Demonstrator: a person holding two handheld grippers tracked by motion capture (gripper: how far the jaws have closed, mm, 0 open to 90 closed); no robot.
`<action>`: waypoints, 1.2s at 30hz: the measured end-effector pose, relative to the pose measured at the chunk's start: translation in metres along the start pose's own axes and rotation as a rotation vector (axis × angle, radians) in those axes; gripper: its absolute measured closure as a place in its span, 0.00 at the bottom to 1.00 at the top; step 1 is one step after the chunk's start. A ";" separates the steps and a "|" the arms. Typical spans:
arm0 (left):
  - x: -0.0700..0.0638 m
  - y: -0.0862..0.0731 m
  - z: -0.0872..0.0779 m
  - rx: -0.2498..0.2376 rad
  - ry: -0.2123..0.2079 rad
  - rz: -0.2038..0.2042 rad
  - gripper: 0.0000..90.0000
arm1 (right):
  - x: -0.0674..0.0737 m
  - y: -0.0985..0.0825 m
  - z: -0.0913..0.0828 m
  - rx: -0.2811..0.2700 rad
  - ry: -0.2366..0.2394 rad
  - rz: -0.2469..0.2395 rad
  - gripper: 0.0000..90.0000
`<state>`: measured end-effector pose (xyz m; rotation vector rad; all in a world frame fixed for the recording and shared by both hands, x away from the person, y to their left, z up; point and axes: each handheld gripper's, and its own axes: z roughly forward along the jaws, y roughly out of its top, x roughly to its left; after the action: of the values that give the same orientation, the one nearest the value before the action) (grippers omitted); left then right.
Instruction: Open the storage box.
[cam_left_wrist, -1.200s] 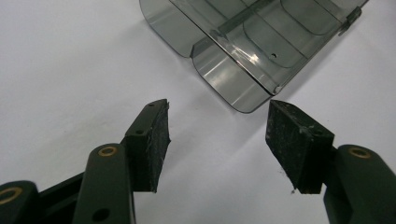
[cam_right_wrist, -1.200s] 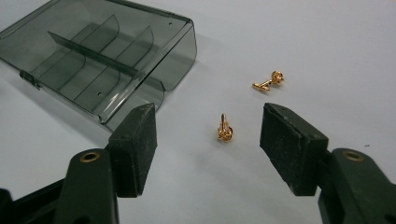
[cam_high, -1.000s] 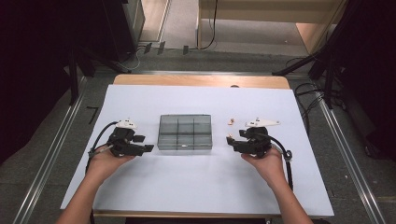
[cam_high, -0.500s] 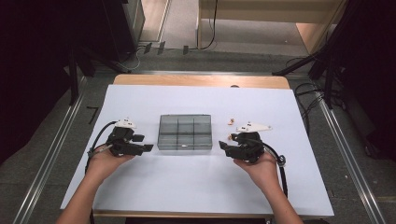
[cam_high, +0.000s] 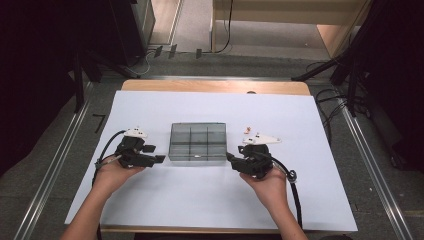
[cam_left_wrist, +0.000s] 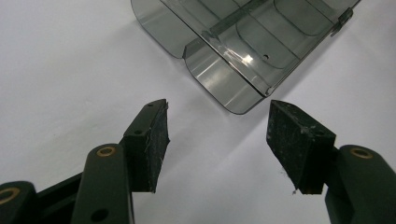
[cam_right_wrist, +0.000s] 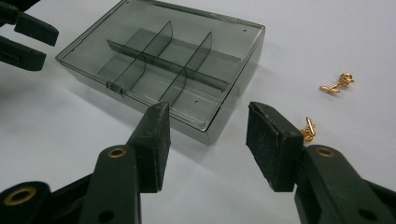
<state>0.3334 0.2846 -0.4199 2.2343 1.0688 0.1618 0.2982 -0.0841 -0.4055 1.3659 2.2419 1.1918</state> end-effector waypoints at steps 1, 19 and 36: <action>0.000 0.000 0.000 0.002 -0.004 0.004 0.44 | 0.002 0.000 0.001 0.001 -0.001 0.003 0.57; -0.002 0.000 0.001 -0.008 -0.013 -0.001 0.44 | 0.037 -0.012 0.013 -0.033 -0.077 0.055 0.61; -0.002 0.000 0.002 -0.005 -0.019 -0.002 0.44 | 0.064 -0.028 0.031 -0.035 -0.072 0.112 0.67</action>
<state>0.3322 0.2821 -0.4214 2.2255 1.0591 0.1418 0.2653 -0.0220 -0.4344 1.5128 2.1106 1.1916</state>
